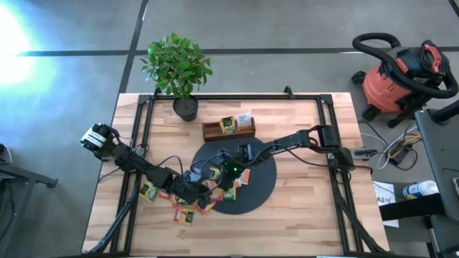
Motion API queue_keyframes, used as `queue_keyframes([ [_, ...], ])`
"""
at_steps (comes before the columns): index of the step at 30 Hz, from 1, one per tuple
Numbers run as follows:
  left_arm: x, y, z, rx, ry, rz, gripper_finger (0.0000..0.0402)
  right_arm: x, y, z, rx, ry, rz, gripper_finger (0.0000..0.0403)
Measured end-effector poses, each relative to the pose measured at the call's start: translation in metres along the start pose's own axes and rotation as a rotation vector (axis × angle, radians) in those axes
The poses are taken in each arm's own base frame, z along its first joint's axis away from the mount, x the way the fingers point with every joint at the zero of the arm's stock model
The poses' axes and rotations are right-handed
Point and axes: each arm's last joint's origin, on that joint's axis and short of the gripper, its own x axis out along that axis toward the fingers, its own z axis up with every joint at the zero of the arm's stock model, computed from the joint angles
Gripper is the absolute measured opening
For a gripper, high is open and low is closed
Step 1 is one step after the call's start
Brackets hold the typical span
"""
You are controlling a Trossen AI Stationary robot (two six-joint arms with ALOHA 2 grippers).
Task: Pick & Place Tea
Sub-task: Put the orange tea bag into the left slot of the wooden organizer
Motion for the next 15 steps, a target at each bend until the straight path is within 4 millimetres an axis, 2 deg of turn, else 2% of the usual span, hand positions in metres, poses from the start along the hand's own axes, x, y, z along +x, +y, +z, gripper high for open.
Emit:
queue_keyframes([
  [10,0.0007,0.0015,0.0024,-0.005,-0.024,0.013,0.0103,-0.0002,0.0012,0.0002,0.011,0.003,0.015,0.0129],
  [15,0.0008,0.0020,0.0031,-0.011,-0.036,0.019,0.0103,0.0051,0.0021,0.0012,0.031,0.019,0.067,0.0147],
])
